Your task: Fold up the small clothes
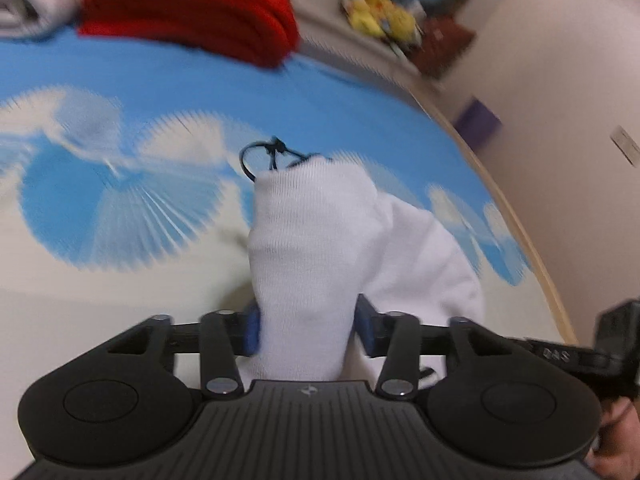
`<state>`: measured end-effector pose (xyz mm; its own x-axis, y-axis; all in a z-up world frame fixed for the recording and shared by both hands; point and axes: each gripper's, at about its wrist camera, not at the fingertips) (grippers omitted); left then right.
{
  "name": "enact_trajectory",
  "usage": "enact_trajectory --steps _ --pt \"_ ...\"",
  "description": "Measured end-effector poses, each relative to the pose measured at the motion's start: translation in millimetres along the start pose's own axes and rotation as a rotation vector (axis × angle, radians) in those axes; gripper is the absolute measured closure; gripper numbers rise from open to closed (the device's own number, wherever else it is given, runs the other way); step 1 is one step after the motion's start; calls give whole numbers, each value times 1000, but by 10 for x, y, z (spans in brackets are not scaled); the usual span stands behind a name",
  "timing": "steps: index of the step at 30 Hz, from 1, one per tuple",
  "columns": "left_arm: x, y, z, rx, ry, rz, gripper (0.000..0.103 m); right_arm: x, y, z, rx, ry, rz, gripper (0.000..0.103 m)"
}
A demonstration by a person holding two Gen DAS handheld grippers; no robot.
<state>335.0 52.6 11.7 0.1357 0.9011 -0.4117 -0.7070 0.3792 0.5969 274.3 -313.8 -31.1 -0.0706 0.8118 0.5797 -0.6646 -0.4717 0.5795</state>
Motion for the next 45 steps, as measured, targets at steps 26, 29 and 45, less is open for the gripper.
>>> enact_trajectory --steps 26,29,45 --pt "-201 205 -426 93 -301 320 10 689 -488 -289 99 509 -345 79" --pt "-388 575 -393 -9 -267 324 9 885 19 -264 -34 494 -242 77" --pt "-1205 2039 -1573 -220 -286 332 9 985 1804 -1488 -449 395 -168 49"
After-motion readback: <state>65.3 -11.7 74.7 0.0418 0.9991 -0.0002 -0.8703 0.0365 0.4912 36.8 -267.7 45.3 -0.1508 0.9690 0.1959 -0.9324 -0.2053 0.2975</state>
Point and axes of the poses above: each gripper's, at about its wrist camera, not at the fingertips, and y roughly against the way its jaws point, x to its left, z to its top, and after that the axes turned 5 degrees about -x, right-handed
